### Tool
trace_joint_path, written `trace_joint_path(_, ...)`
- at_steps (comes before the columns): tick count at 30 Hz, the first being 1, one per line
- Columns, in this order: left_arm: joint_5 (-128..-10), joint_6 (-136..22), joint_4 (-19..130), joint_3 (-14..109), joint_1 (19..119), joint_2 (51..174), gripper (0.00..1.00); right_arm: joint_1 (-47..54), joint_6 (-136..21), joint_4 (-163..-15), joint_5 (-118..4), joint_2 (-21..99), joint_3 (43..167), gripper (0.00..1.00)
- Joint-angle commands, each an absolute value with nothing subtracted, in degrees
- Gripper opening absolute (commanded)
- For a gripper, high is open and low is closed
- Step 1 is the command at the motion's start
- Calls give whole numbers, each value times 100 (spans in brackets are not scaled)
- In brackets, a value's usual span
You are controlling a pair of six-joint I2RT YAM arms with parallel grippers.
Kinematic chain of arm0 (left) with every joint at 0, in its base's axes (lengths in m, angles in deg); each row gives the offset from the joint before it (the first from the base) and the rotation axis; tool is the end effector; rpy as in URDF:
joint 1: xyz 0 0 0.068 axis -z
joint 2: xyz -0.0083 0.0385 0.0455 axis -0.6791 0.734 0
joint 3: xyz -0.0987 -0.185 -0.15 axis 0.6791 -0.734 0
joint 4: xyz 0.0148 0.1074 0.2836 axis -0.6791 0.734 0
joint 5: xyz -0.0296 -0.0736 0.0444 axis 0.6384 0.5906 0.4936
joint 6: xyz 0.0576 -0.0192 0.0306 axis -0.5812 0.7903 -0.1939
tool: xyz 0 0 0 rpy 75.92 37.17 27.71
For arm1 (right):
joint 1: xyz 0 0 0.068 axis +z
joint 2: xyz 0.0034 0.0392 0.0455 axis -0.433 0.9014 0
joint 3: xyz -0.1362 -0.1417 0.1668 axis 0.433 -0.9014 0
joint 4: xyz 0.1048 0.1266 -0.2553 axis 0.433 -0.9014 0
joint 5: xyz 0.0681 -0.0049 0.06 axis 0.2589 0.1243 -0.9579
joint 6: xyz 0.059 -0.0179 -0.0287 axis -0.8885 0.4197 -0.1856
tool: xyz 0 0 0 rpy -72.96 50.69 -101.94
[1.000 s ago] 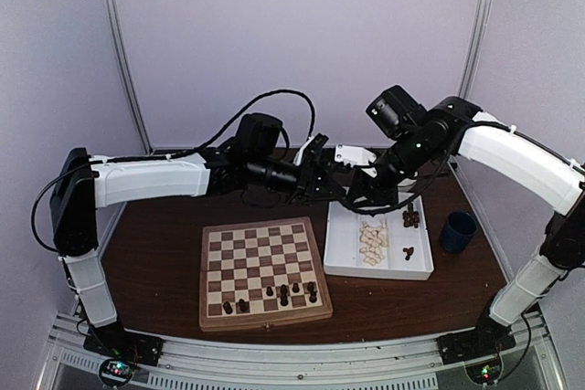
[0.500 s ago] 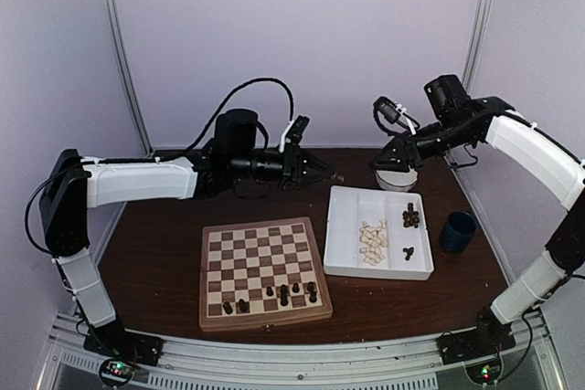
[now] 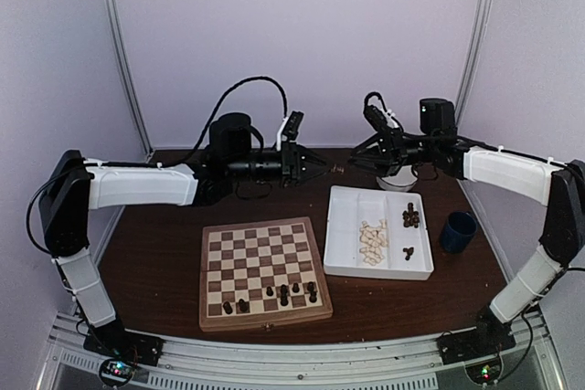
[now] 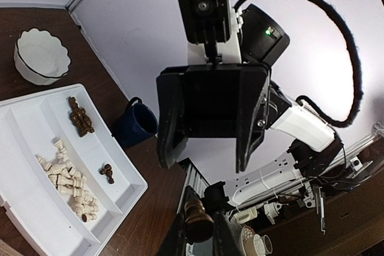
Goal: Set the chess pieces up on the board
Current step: Pass from the left arm to the right
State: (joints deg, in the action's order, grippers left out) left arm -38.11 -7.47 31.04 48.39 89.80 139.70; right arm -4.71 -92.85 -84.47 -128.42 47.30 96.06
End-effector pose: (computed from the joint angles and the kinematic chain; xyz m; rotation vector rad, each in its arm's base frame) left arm 0.2966 -0.3688 0.2600 0.4138 1.9838 -1.8789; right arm 0.3434 0.1887 0.2782 -0.7254 2.0120 1.9780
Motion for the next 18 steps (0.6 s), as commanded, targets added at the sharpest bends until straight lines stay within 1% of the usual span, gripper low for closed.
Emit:
trace_joint_path(1, -3934, -575, 2397, 4755, 8975, 13859, 8, -289, -9715, -7793, -13145, 4649, 9690, 49)
trace_joint_path(5, -3916, -477, 2195, 4730, 8979, 13914, 8, -245, -9534, -8075, -13082, 4682, 9741, 48)
trace_joint_path(10, -3937, -401, 2081, 4713, 8976, 13958, 8, -215, -9545, -8070, -13095, 4722, 9784, 47)
trace_joint_path(16, -3959, -355, 2035, 4696, 8975, 14012, 8, -180, -9554, -8024, -13114, 4715, 9783, 38)
trace_joint_path(18, -3963, -350, 2017, 4696, 8979, 14027, 8, -167, -9571, -7997, -13112, 4704, 9778, 37)
